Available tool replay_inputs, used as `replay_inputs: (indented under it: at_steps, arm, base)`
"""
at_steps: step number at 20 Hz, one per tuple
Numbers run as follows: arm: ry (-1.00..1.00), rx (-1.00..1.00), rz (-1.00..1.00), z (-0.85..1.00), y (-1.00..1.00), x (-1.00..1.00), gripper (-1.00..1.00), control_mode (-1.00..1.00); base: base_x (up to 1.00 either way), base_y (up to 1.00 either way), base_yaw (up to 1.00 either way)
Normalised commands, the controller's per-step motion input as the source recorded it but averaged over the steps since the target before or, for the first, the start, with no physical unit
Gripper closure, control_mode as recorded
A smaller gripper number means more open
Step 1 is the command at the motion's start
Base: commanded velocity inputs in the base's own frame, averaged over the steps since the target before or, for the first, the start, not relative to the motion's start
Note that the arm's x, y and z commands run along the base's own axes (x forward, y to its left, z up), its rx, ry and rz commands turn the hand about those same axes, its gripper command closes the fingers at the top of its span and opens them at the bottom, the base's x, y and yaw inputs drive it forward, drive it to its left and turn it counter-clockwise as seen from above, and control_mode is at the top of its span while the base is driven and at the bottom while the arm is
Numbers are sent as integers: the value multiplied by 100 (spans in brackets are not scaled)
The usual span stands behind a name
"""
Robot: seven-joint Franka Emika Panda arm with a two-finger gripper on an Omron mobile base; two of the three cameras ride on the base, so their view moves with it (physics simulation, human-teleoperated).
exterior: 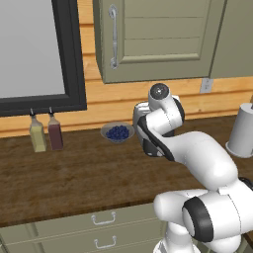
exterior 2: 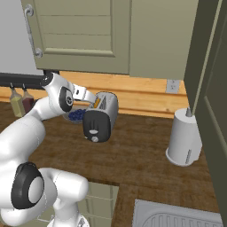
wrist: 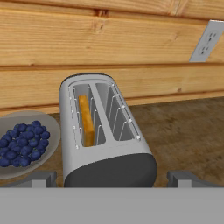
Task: Start the toaster. Once the lever pops up, take the bread to the plate on the dining counter.
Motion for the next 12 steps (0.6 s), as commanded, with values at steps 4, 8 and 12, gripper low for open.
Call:
replay_inputs:
  at_steps: [4, 8, 12]
  arm:
    - [0, 0, 0, 0, 0, 0, -100, -100]
    - [0, 0, 0, 0, 0, 0, -100, -100]
    - [0, 0, 0, 0, 0, 0, -100, -100]
  base:
    - [0, 0, 0]
    - [0, 0, 0]
    - [0, 0, 0]
